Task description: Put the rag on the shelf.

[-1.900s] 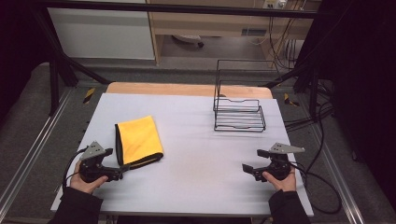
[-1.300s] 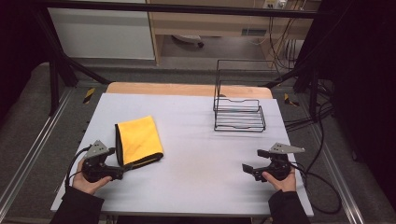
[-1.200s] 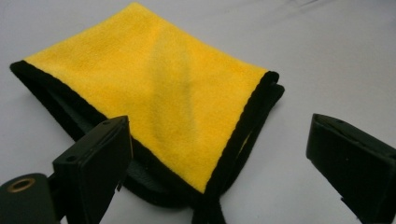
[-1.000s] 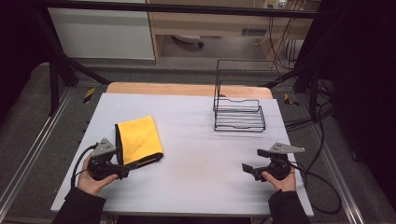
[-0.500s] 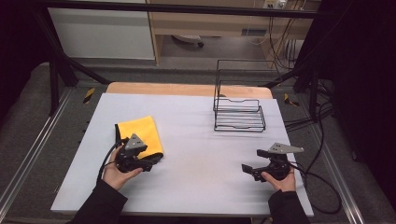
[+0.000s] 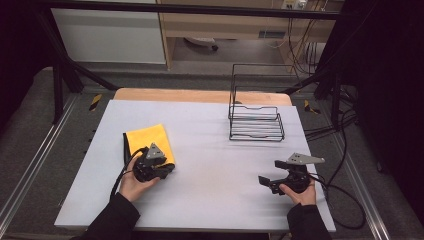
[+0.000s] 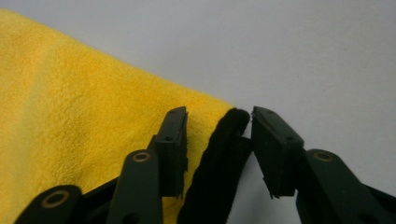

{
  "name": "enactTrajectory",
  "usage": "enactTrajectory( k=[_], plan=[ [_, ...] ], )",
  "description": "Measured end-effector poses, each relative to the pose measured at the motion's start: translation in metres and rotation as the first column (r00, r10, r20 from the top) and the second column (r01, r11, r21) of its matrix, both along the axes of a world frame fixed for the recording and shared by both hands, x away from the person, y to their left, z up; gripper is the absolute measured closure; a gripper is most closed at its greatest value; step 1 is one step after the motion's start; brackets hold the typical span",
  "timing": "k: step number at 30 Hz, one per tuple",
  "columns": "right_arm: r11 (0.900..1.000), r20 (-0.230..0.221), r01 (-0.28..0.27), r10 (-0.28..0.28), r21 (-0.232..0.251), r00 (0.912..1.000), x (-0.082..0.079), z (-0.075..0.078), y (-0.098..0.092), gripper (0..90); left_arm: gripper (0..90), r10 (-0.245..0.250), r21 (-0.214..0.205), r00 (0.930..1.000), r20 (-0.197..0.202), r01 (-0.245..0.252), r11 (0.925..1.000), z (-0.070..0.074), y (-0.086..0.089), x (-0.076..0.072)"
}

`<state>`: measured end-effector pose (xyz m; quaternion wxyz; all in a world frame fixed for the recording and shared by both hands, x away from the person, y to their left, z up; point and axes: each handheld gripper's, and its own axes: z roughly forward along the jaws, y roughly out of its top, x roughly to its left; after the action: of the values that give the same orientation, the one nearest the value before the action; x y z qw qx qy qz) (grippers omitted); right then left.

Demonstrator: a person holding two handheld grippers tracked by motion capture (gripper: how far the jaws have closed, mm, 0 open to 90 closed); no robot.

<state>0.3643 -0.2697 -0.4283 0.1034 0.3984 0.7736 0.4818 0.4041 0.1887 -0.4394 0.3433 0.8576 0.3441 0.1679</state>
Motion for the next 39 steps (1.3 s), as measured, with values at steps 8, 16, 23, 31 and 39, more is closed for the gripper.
enactTrajectory(
  k=[8,16,23,31,39],
  plan=[
    [1.0,-0.005,-0.001,0.001,0.0,1.0,0.0,0.0,0.001,1.4,73.8,0.006,-0.04,0.9993,-0.038,-0.008,0.9992,-0.001,0.0,0.008],
    [1.0,-0.004,-0.009,0.009,0.003,1.0,0.0,0.0,0.001,1.8,81.4,0.024,-0.072,0.9975,-0.067,-0.028,0.997,0.0,0.001,0.011],
    [0.9999,-0.005,-0.01,0.01,0.008,0.9999,0.0,0.0,0.001,2.0,82.8,0.003,-0.103,0.9989,-0.046,-0.008,0.9946,0.01,0.002,0.005],
    [0.9997,-0.002,-0.022,0.022,0.005,0.9997,0.0,0.001,0.004,2.0,83.0,-0.106,-0.166,0.9942,-0.018,0.101,0.9808,0.025,-0.023,-0.022],
    [0.9997,-0.002,-0.024,0.024,0.001,0.9997,-0.001,0.002,0.005,2.1,82.9,-0.189,-0.208,0.9816,-0.026,0.18,0.9615,0.026,-0.051,-0.046]
  ],
)
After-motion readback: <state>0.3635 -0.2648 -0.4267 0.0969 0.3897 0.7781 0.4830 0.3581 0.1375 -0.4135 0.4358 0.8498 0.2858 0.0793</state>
